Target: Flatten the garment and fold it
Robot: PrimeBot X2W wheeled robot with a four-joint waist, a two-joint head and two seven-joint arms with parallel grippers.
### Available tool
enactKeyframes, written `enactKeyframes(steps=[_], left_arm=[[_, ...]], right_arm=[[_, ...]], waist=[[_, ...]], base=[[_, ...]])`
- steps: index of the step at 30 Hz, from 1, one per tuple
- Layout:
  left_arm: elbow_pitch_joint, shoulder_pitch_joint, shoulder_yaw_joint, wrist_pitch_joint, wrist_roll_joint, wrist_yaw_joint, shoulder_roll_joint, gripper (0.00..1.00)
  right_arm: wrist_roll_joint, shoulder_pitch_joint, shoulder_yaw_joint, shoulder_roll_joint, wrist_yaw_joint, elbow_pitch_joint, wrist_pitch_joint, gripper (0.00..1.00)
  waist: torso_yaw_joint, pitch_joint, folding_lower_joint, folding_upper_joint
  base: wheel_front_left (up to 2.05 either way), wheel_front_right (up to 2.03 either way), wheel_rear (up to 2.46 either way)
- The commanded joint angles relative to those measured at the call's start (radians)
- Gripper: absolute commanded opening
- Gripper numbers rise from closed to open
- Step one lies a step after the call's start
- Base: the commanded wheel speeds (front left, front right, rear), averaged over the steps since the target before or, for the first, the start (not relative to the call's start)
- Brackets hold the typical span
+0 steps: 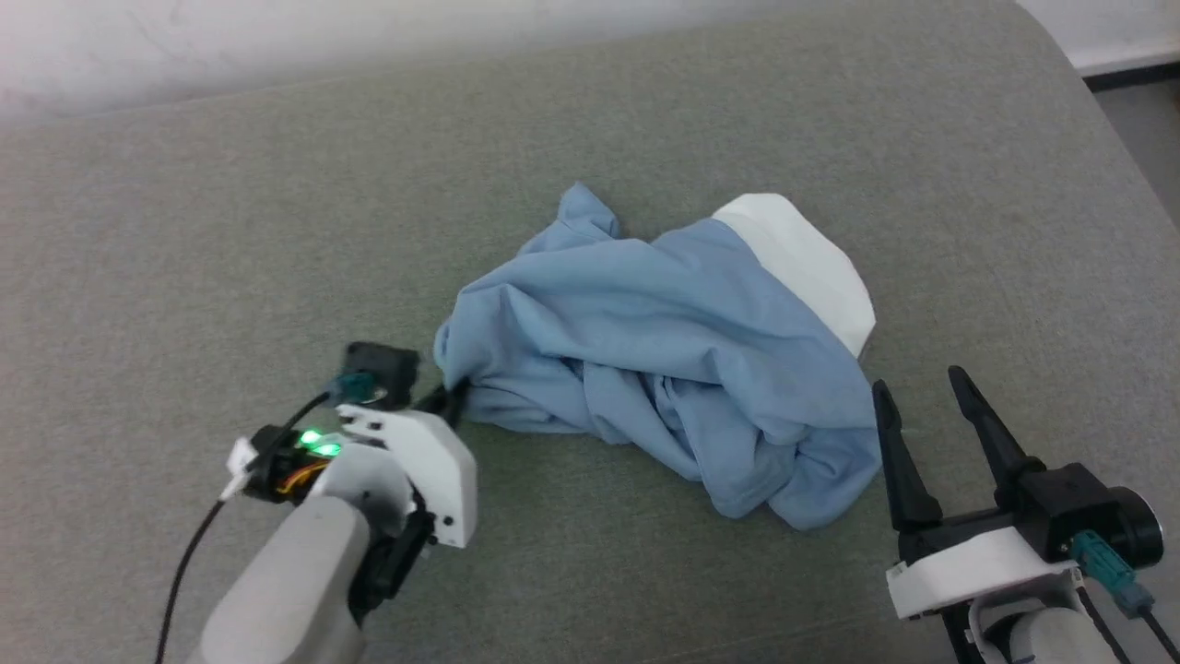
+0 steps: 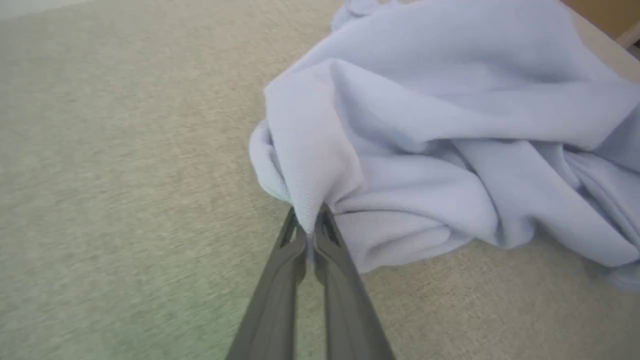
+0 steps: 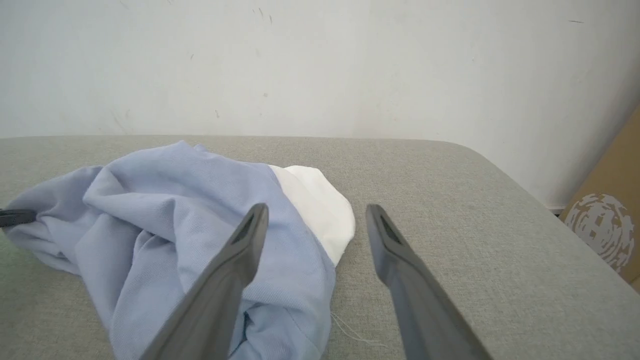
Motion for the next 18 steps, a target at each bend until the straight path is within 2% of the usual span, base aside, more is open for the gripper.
enactKeyframes(steps=[1,4,8,13,16,17,18], left_arm=[[-0.020,0.033,0.036,-0.050,-0.011,0.024,0.019,0.00],[-0.053,0.068,0.078,-0.101,-0.023,0.049,0.037,0.00],[-0.138,0.167,0.165,-0.162,-0.053,0.107,0.084,0.00],[-0.233,0.336,0.240,-0.150,-0.096,0.181,0.127,0.00],[-0.267,0.419,0.223,-0.114,-0.114,0.191,0.123,0.00],[-0.279,0.431,0.212,-0.116,-0.113,0.189,0.117,0.44],[-0.288,0.437,0.202,-0.125,-0.108,0.187,0.110,0.99]], right_arm=[[-0.010,0.011,-0.004,0.002,-0.002,0.002,-0.005,1.00],[-0.017,0.021,-0.010,0.002,-0.002,0.004,-0.005,1.00],[-0.029,0.041,-0.013,0.002,-0.002,0.006,-0.005,1.00],[-0.035,0.056,-0.015,0.002,-0.002,0.013,-0.005,1.00],[-0.038,0.063,-0.028,0.002,-0.002,0.030,0.000,1.00],[-0.035,0.064,-0.033,0.002,-0.002,0.037,0.008,1.00],[-0.029,0.065,-0.039,0.002,-0.002,0.044,0.019,1.00]], waist=[[0.055,-0.052,-0.0001,0.0000],[0.085,-0.076,-0.0001,0.0000],[0.149,-0.116,-0.0001,0.0000],[0.213,-0.136,-0.0001,0.0000],[0.244,-0.134,-0.0001,0.0000],[0.253,-0.135,-0.0001,0.0000],[0.261,-0.135,-0.0001,0.0000]], base=[[0.00,0.00,0.00],[0.00,0.00,0.00],[0.00,0.00,0.00],[0.00,0.00,0.00],[0.00,0.00,0.00],[0.00,0.00,0.00],[0.00,0.00,0.00]])
